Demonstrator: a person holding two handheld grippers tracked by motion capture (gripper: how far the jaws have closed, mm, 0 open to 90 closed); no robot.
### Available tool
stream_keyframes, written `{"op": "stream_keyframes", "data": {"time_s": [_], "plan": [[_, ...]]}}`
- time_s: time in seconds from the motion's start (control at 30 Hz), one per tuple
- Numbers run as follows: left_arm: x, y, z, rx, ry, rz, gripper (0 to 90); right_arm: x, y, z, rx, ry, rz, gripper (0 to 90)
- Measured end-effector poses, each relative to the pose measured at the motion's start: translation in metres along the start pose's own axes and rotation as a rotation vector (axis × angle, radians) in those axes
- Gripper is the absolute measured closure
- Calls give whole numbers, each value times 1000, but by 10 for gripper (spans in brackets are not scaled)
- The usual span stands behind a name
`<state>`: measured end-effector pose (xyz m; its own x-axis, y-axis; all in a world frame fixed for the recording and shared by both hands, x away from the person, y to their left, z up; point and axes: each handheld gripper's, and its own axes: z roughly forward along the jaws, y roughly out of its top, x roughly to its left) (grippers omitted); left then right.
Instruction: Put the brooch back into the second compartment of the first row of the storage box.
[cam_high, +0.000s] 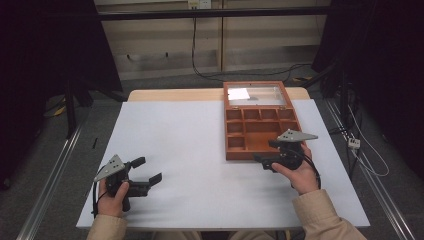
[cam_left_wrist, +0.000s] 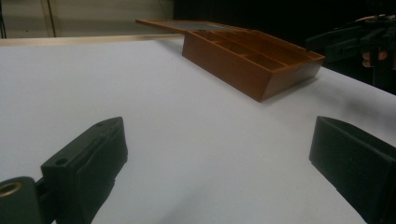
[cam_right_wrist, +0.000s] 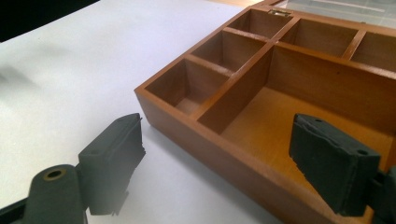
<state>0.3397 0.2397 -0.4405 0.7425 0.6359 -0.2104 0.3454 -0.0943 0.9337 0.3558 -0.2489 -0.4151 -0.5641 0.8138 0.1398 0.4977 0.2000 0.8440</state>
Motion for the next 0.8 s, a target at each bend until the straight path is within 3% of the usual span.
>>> {"op": "stream_keyframes", "data": {"time_s": [0.23,0.8], "plan": [[0,0,0,-2,-1,-1,40,3,-13,-6,2,13,1,174],[-1,0,1,9,-1,4,40,-1,-42,-21,8,-10,12,172]]}}
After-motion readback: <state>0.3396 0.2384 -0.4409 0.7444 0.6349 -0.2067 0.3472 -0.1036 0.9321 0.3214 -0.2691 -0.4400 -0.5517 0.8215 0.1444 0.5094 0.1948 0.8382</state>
